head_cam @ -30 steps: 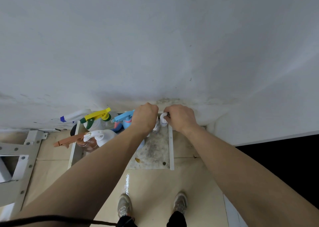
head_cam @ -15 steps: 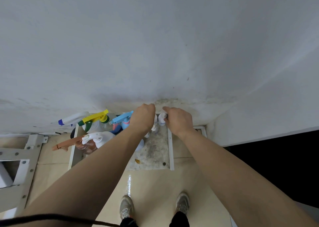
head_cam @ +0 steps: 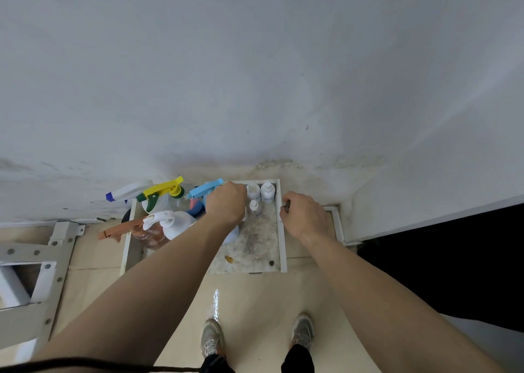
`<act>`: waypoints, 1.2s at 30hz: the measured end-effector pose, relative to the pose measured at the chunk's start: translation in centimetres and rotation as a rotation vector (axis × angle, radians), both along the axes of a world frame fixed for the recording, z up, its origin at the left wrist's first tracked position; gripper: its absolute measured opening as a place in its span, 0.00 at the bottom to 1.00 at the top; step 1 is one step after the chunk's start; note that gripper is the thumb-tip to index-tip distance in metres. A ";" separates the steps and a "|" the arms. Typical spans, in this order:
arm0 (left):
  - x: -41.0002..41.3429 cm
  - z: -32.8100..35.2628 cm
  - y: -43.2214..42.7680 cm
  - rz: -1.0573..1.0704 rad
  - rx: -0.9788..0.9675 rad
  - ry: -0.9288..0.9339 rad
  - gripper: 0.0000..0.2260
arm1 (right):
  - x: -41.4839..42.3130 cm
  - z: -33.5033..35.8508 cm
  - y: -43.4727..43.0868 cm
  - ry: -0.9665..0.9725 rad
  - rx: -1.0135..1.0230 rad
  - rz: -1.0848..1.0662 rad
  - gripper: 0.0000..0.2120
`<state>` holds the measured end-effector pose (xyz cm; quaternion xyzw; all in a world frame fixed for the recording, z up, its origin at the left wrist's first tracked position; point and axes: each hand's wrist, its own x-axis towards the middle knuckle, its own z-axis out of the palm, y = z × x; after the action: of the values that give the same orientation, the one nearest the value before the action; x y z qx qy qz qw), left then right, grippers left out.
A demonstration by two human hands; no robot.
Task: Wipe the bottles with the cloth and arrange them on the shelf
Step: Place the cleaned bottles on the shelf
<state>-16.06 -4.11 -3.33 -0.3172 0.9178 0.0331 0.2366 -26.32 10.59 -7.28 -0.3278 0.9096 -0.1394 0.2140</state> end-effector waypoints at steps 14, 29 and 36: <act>1.6 7.3 2.5 -0.112 -0.100 0.113 0.02 | 2.7 7.2 -0.6 -0.184 -0.077 0.170 0.19; 1.1 2.7 0.4 0.062 0.142 0.265 0.13 | 1.4 4.8 1.4 -0.069 -0.174 0.073 0.11; -0.3 -0.4 0.8 -0.143 -0.045 0.092 0.10 | 0.3 2.4 -0.8 -0.047 -0.073 0.112 0.09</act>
<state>-16.41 -3.30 -3.69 -0.2544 0.9485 0.0099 0.1887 -26.02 9.77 -4.89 -0.3824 0.8788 -0.1679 0.2307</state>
